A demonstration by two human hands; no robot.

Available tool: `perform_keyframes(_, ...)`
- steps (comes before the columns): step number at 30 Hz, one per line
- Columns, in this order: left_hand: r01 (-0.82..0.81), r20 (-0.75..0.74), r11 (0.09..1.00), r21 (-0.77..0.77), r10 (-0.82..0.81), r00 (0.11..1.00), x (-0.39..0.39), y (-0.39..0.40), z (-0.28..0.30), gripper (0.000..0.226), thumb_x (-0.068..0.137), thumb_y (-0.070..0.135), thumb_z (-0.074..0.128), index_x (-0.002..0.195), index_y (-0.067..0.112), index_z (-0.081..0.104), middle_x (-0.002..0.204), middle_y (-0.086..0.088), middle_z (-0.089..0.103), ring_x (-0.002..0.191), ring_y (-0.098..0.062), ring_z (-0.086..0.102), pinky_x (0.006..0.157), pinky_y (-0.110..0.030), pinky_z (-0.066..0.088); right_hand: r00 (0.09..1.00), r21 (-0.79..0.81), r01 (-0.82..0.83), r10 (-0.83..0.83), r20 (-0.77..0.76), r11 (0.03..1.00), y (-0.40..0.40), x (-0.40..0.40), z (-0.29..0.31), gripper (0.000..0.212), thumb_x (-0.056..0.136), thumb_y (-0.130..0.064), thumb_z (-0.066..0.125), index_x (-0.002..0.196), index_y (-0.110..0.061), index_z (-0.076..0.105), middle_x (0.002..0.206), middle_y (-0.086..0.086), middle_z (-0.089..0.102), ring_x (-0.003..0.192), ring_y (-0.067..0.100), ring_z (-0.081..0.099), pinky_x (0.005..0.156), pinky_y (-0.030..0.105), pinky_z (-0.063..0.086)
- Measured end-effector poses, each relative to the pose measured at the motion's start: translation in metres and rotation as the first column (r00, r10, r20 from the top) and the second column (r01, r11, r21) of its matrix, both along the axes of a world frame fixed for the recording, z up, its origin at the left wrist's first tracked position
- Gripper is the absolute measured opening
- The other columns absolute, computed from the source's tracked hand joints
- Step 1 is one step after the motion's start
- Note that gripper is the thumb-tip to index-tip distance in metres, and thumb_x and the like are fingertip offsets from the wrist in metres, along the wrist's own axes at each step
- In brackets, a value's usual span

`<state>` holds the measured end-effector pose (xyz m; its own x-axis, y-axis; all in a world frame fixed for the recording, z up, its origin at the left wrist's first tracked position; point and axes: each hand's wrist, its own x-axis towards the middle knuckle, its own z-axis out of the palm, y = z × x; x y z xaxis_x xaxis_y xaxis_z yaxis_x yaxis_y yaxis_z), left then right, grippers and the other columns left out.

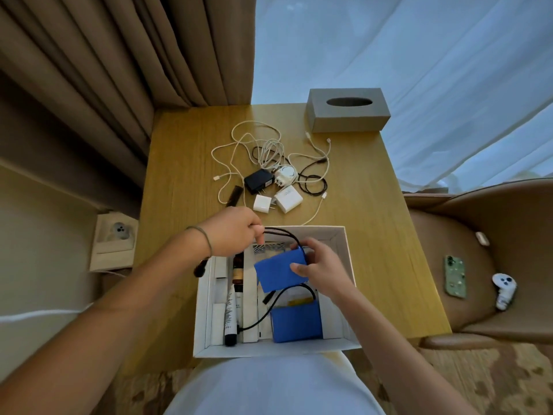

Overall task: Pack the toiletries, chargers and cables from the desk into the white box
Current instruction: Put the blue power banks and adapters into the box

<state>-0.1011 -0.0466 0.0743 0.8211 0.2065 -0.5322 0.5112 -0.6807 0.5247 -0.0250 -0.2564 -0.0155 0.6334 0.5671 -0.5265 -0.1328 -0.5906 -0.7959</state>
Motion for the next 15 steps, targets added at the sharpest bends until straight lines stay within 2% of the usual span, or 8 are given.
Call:
perform_keyframes(3,-0.102,-0.017,0.993,-0.062,0.101,0.995,-0.007,-0.016,-0.013,0.035,0.106,0.026,0.041,0.090,0.018,0.071,0.053,0.010,0.046,0.034,0.000,0.037,0.040,-0.016,0.034,0.987,-0.112,-0.019,0.036,0.157,0.994,0.000,-0.002,-0.011,0.035,0.087,-0.018,0.076,0.117,-0.031,0.064,0.095,-0.006,0.071,0.090,0.012,0.069,0.079,0.038,0.061)
perform_keyframes(5,-0.175,-0.039,0.979,-0.107,0.172,0.984,-0.011,-0.023,-0.022,0.036,0.106,0.025,0.038,0.095,0.016,0.070,0.057,0.007,0.046,0.043,-0.007,0.045,0.048,-0.024,0.044,0.982,-0.132,-0.018,0.043,0.184,0.991,-0.001,-0.003,-0.017,0.035,0.086,-0.019,0.076,0.117,-0.029,0.064,0.098,-0.009,0.069,0.093,0.010,0.067,0.081,0.038,0.061)
perform_keyframes(7,-0.293,-0.073,0.930,-0.221,0.283,0.956,-0.014,-0.026,-0.031,0.036,0.107,0.022,0.035,0.101,0.012,0.069,0.061,0.004,0.045,0.050,-0.013,0.048,0.055,-0.030,0.052,0.978,-0.166,-0.031,0.064,0.200,0.986,-0.001,-0.002,-0.021,0.032,0.086,-0.020,0.077,0.115,-0.027,0.065,0.096,-0.012,0.066,0.090,0.007,0.065,0.078,0.034,0.061)
perform_keyframes(9,-0.428,-0.135,0.811,-0.399,0.409,0.902,-0.015,-0.028,-0.037,0.036,0.107,0.016,0.033,0.109,0.006,0.067,0.062,0.000,0.042,0.051,-0.012,0.045,0.054,-0.029,0.053,0.974,-0.223,-0.061,0.107,0.199,0.973,0.000,0.001,-0.025,0.032,0.085,-0.021,0.077,0.113,-0.025,0.064,0.093,-0.011,0.066,0.085,0.007,0.064,0.072,0.030,0.059)
perform_keyframes(11,-0.553,-0.244,0.626,-0.549,0.513,0.823,-0.016,-0.032,-0.042,0.036,0.107,0.012,0.030,0.113,0.001,0.065,0.062,-0.001,0.040,0.052,-0.011,0.042,0.054,-0.027,0.053,0.966,-0.286,-0.110,0.170,0.193,0.952,0.000,0.004,-0.028,0.029,0.084,-0.022,0.077,0.109,-0.024,0.062,0.089,-0.006,0.067,0.081,0.010,0.066,0.068,0.032,0.059)
perform_keyframes(13,-0.641,-0.352,0.441,-0.628,0.573,0.740,-0.019,-0.038,-0.046,0.035,0.107,0.010,0.030,0.113,0.000,0.063,0.063,-0.001,0.041,0.053,-0.012,0.041,0.055,-0.028,0.051,0.958,-0.329,-0.158,0.225,0.177,0.931,-0.001,0.007,-0.030,0.026,0.084,-0.023,0.077,0.103,-0.025,0.060,0.087,-0.005,0.066,0.079,0.010,0.066,0.067,0.034,0.061)
perform_keyframes(15,-0.678,-0.407,0.332,-0.655,0.601,0.688,-0.021,-0.043,-0.051,0.033,0.106,0.009,0.030,0.112,0.000,0.062,0.063,-0.001,0.041,0.054,-0.012,0.040,0.054,-0.027,0.050,0.969,-0.330,-0.178,0.224,0.104,0.927,-0.003,0.010,-0.032,0.024,0.084,-0.023,0.077,0.101,-0.024,0.060,0.088,-0.003,0.065,0.080,0.013,0.068,0.069,0.037,0.063)
